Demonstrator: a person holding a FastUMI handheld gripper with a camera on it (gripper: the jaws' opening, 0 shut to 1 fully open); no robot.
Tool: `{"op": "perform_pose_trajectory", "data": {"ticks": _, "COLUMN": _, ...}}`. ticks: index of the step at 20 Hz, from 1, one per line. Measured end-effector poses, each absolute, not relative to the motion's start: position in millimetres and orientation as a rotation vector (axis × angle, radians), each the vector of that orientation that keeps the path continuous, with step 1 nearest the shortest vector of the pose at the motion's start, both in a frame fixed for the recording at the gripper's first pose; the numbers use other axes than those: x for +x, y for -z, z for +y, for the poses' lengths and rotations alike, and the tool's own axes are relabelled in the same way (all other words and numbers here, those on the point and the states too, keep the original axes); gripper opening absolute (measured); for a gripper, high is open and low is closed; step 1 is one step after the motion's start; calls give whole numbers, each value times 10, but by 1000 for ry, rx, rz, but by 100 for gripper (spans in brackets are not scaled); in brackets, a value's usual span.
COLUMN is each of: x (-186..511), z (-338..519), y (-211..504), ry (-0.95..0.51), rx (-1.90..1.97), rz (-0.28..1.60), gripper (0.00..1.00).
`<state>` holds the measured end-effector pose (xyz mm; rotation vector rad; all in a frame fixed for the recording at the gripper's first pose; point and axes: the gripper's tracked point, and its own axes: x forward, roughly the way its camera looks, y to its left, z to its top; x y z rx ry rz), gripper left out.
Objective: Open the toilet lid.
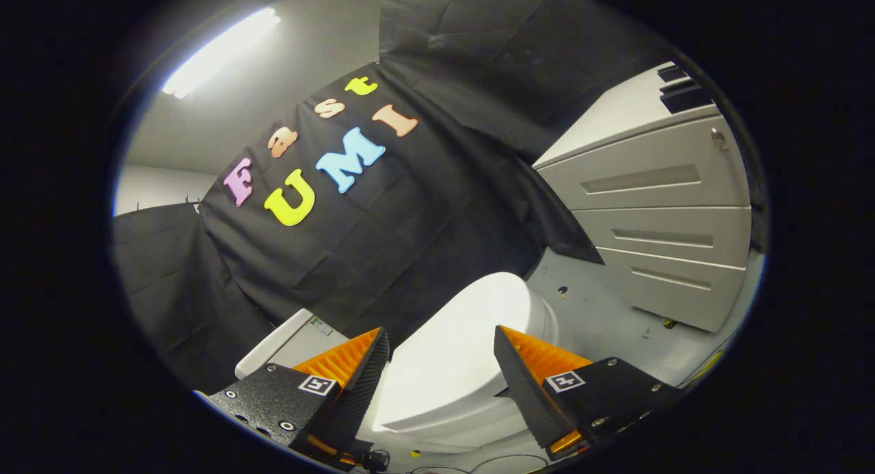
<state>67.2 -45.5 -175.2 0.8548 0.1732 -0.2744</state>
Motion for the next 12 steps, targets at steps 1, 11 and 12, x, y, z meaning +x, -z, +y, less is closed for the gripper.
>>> {"op": "perform_pose_trajectory", "data": {"ticks": 1, "x": 678, "z": -480, "y": 1826, "ry": 280, "rx": 882, "rz": 181, "gripper": 95}}
{"op": "perform_pose_trajectory", "data": {"ticks": 11, "x": 673, "z": -437, "y": 2551, "ry": 358, "rx": 1066, "rz": 336, "gripper": 95}}
{"op": "perform_pose_trajectory", "data": {"ticks": 12, "x": 626, "z": -447, "y": 2588, "ry": 368, "rx": 1074, "rz": 342, "gripper": 95}}
